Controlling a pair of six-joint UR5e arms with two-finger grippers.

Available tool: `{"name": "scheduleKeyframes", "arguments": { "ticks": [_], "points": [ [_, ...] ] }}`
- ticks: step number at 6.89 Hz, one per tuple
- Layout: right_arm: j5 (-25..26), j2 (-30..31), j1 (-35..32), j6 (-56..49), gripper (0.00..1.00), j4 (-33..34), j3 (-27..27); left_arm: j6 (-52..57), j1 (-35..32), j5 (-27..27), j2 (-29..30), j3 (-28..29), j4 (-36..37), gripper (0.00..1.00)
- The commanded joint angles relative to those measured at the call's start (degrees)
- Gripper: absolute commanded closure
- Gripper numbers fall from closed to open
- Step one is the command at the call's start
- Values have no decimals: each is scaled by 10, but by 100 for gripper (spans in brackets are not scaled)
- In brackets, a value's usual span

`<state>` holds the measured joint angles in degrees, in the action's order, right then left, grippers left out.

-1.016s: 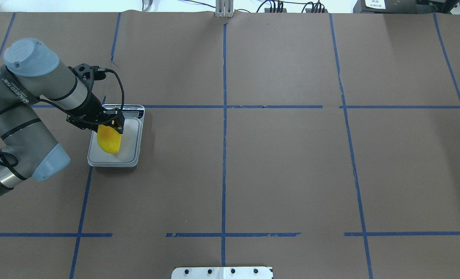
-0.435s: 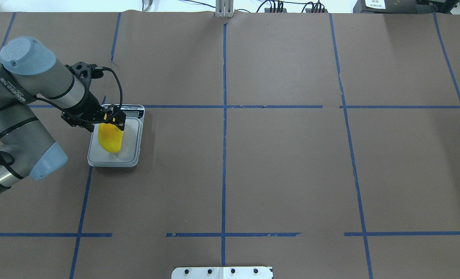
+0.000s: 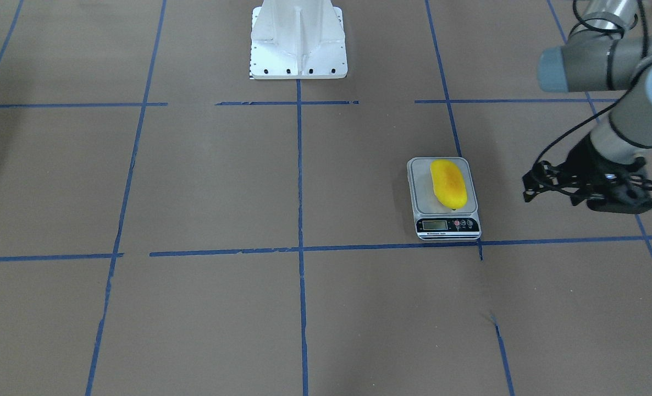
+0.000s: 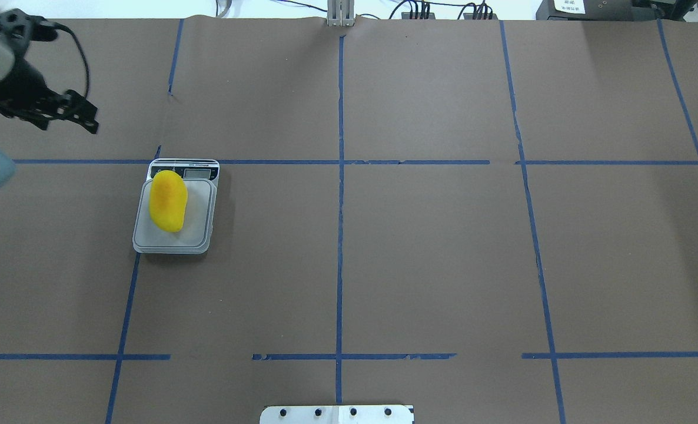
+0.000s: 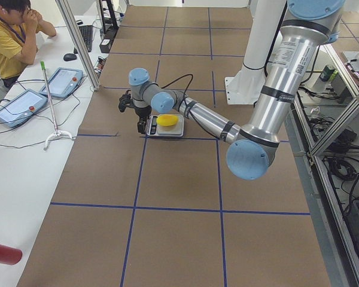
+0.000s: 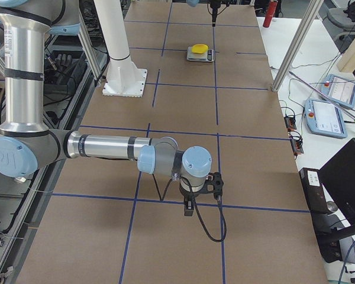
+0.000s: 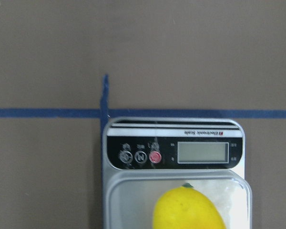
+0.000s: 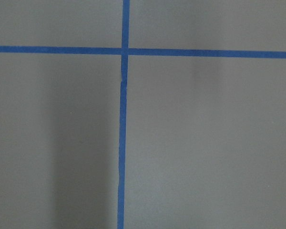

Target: Weigh mango

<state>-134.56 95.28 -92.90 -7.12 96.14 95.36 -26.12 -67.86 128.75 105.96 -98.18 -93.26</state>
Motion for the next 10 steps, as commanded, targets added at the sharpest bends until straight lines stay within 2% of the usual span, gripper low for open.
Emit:
{"name": "scheduleKeyframes", "arguments": {
  "ticks": [1,2,4,6,7,10],
  "points": [
    [0,0,0,0,0,0,0,261,-169,53,-93,24,22,0],
    [0,0,0,0,0,0,0,347,-260,88,-101,82,24,0],
    [0,0,0,0,0,0,0,358,-267,90,-99,90,102,0],
    [0,0,0,0,0,0,0,358,-267,82,-127,59,99,0],
    [0,0,0,0,0,0,0,359,-265,30,-144,46,84,0],
    [0,0,0,0,0,-1,0,354,-264,28,-146,38,83,0]
  ]
}}
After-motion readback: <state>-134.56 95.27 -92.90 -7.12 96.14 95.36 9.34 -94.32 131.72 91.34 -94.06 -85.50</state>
